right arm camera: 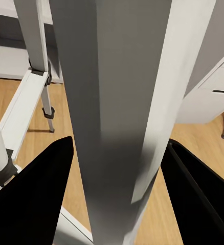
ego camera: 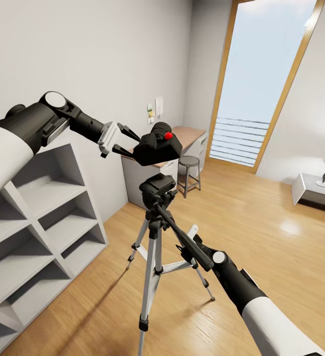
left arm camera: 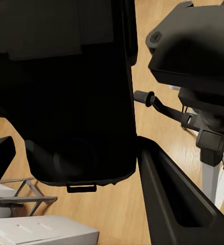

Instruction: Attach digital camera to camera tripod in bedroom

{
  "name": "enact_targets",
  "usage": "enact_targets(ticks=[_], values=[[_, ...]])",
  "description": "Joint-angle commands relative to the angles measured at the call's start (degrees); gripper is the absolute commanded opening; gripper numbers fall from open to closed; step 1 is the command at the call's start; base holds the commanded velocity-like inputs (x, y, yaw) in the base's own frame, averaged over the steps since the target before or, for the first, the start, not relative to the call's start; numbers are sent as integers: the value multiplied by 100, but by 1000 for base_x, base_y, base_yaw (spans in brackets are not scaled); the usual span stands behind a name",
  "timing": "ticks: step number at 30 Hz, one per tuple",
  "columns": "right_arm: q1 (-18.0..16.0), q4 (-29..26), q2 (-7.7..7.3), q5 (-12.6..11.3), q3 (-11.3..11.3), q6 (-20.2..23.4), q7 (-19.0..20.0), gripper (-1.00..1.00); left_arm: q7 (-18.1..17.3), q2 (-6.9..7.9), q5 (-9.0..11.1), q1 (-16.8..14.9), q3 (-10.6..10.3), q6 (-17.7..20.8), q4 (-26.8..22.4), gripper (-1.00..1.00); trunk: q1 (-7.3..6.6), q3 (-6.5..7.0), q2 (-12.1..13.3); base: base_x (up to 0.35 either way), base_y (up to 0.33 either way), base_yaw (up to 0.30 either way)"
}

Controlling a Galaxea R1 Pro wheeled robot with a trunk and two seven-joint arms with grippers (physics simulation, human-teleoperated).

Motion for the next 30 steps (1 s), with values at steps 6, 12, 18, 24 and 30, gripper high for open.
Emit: enact_targets(ticks=[6,12,18,24,30], values=[[0,319,12,-190,-15,-27,18,-100,8,85,88,-50,-27,-70,-256,-100,5,-14,-10,0,0,0],[0,318,13,-190,-19,-22,16,-100,5,208,125,-99,-20,-70,-554,-100,5,-14,-10,0,0,0],[0,314,13,-190,-24,-7,16,-100,-5,282,153,-113,-22,-70,-843,-100,5,-14,-10,0,0,0],[0,311,13,-190,-34,0,13,-100,-9,476,218,-116,-32,-58,-1155,-100,5,-14,-10,0,0,0],[0,312,21,-190,-195,7,8,-100,-11,609,427,-116,-176,-54,-1341,-100,5,-14,-10,0,0,0]])
